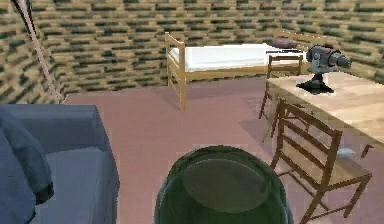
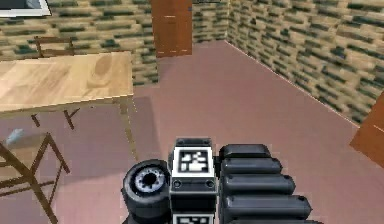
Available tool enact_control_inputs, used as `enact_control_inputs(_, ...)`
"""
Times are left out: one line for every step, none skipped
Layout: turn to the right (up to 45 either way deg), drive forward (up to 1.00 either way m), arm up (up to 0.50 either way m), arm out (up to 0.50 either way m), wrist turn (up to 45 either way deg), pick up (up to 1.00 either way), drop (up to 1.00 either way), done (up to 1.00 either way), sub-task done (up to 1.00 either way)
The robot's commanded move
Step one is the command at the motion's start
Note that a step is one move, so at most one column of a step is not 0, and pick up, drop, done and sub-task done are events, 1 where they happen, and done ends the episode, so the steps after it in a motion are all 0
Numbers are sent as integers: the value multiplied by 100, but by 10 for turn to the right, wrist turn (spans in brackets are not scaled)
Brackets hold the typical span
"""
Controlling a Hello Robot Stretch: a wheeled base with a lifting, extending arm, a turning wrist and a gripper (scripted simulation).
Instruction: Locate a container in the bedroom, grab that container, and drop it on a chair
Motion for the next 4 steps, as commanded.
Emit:
enact_control_inputs(0,50,0,0,0,0,0,0,0)
enact_control_inputs(120,0,0,0,0,0,0,0,0)
enact_control_inputs(0,100,0,0,0,0,0,0,0)
enact_control_inputs(30,0,0,0,0,0,0,0,0)
